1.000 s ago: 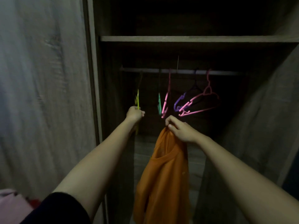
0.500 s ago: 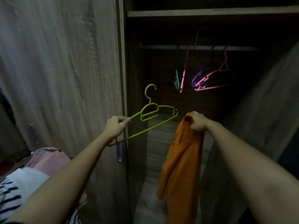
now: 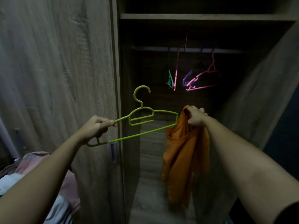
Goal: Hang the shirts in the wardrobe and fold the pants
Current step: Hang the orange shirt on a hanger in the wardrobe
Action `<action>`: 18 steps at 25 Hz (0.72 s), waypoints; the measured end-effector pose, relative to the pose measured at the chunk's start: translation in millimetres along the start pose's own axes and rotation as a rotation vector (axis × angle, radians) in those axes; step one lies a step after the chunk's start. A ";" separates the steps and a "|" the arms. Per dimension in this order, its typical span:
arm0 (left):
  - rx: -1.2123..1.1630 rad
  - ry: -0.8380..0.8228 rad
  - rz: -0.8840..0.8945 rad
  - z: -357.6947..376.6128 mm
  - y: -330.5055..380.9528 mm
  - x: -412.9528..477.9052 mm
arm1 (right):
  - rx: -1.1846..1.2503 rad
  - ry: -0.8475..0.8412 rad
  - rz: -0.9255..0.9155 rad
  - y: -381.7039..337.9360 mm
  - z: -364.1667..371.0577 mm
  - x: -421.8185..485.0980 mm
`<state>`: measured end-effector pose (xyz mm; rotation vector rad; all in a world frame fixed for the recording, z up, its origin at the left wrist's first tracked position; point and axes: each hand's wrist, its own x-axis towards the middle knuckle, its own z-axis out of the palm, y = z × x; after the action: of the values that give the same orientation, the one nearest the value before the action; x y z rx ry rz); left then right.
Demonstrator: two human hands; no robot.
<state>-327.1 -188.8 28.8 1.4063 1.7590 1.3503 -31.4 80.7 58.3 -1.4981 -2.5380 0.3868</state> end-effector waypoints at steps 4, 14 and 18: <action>-0.050 0.030 0.011 -5.7 11.7 7.1 | 0.030 0.052 0.093 13.7 -9.6 3.2; -0.007 -0.081 0.060 74.6 -0.2 39.5 | -0.103 -0.158 -0.304 -50.0 -9.6 -4.0; -0.098 0.005 0.149 99.7 -0.9 43.1 | -0.167 0.064 -0.536 -54.0 -23.3 -19.6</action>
<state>-257.5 -111.1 -1.5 1.5053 1.5944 1.4972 -60.5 41.7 96.8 -0.7924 -2.8299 0.0476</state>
